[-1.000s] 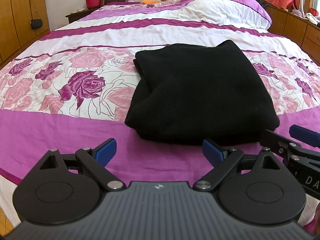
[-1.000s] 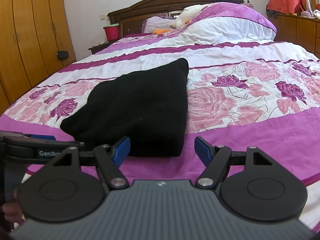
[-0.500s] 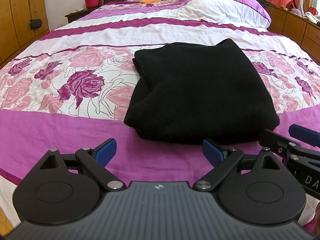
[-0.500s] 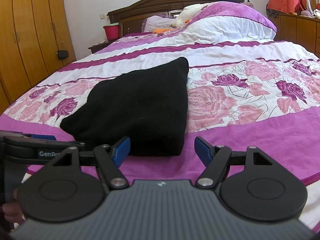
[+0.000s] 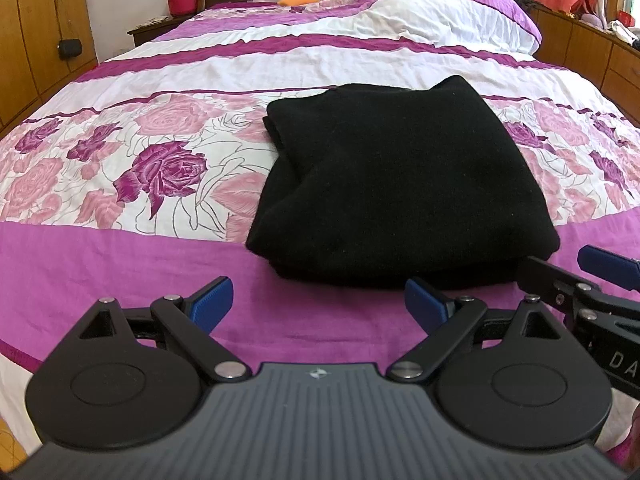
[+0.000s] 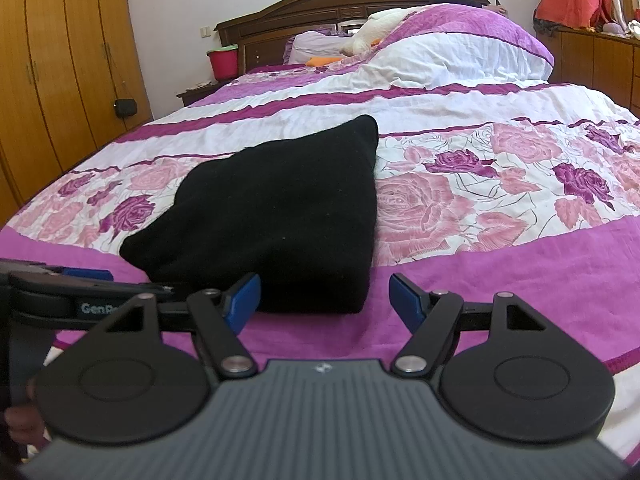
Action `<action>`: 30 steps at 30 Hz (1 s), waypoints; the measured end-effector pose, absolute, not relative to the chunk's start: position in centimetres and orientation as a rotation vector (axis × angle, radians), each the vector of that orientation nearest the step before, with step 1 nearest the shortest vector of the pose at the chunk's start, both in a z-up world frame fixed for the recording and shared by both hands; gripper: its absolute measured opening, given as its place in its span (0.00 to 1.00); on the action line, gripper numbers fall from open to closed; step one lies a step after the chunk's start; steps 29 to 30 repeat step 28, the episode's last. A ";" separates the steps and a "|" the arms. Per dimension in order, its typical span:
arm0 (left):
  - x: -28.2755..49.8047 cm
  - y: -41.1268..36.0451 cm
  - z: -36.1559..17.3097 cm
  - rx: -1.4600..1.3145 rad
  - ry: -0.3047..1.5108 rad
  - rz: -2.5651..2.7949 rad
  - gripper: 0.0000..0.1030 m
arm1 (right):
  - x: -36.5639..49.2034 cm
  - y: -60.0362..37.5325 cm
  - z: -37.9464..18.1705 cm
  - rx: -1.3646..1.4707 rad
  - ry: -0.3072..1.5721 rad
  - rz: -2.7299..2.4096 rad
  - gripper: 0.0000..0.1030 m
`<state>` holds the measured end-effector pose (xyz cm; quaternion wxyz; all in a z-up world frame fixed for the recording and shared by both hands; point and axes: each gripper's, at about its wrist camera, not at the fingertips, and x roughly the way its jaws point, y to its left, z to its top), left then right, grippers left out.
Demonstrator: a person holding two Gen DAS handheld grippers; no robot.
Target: Fold small clothes
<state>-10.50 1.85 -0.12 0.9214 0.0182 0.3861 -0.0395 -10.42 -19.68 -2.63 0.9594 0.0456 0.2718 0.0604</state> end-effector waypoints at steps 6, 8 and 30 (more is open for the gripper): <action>-10.4 1.9 -0.1 0.040 0.794 -0.083 0.92 | -10.4 -19.7 -2.6 0.091 0.552 0.123 0.71; -10.4 1.9 -0.1 0.040 0.794 -0.083 0.92 | -10.4 -19.7 -2.6 0.092 0.551 0.122 0.71; -10.2 1.8 -0.1 0.045 0.807 -0.107 0.92 | -10.3 -19.7 -2.5 0.087 0.547 0.122 0.71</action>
